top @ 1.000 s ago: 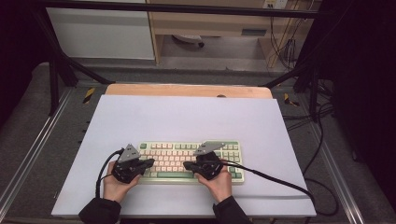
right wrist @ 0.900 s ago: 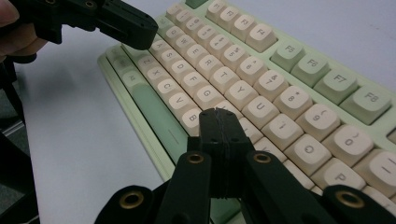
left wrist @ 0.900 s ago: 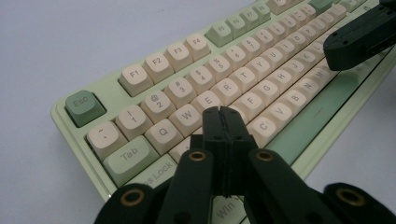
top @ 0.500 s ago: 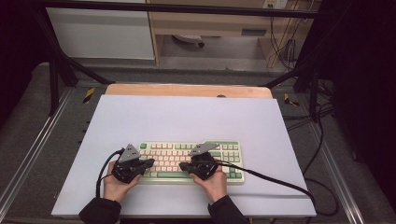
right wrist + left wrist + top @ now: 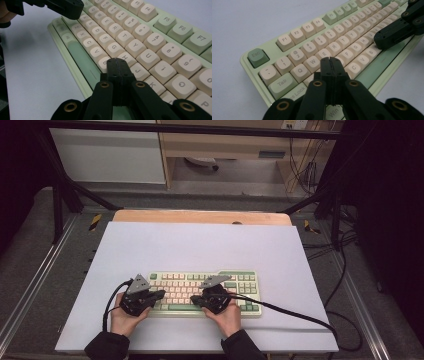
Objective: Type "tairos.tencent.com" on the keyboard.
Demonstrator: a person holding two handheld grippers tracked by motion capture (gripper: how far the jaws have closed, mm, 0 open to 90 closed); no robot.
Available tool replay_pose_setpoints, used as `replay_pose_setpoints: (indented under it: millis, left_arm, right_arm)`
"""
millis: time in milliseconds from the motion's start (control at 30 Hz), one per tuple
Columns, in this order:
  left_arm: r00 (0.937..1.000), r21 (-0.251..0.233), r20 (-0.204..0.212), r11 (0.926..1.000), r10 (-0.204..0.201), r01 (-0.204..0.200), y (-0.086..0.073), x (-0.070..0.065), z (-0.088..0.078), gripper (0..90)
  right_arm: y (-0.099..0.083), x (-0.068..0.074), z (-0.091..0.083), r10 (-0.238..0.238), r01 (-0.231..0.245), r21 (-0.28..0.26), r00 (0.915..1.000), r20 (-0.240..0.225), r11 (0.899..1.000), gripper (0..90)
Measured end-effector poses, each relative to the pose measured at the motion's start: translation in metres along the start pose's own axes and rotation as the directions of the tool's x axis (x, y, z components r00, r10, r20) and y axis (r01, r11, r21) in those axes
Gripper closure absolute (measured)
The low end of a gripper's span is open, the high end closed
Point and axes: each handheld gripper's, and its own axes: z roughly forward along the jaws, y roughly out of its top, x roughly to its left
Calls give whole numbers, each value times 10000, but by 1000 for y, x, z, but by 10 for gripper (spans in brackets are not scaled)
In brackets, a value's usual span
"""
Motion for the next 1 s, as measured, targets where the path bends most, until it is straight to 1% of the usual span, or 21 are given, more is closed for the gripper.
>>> replay_pose_setpoints:
  millis: [133, 200, 233, 300, 500, 533, 567, 633, 1000]
  left_arm:
    - [10000, 0, 6, 10000, 10, -10, 0, 0, 0, 900]
    - [10000, -12, 8, 10000, 20, -20, 0, 0, 0, 900]
    - [10000, -19, 12, 10000, 17, -17, 0, 0, -1, 900]
    - [10000, -28, 12, 10000, 18, -18, 0, 0, -1, 900]
    - [10000, -42, 27, 10000, 16, -16, 1, -1, -1, 900]
    - [10000, -45, 29, 10000, 16, -16, 1, -1, -1, 900]
    - [10000, -46, 39, 10000, 16, -16, 1, -1, -1, 900]
    - [10000, -44, 39, 10000, 22, -22, 1, -1, -1, 900]
    - [9999, -49, 79, 10000, 72, -71, 4, -4, 1, 900]
  right_arm:
    - [0, 0, -1, -27, 27, -39, 10000, 3, 10000, 900]
    - [1, 0, -3, -55, 54, -121, 10000, -58, 9999, 900]
    - [2, 1, -4, 6, -7, -137, 10000, -75, 9999, 900]
    - [2, 1, -7, -65, 63, -199, 9999, -131, 9998, 900]
    - [4, 0, -16, -260, 260, -65, 9996, 86, 9996, 900]
    - [4, 0, -17, -226, 226, -67, 9997, 111, 9997, 900]
    - [4, -1, -19, -322, 323, -54, 9994, 125, 9995, 900]
    - [3, -2, -22, -229, 231, -59, 9996, 188, 9997, 900]
    - [-5, -14, -38, -40, 44, -78, 9990, 436, 10000, 900]
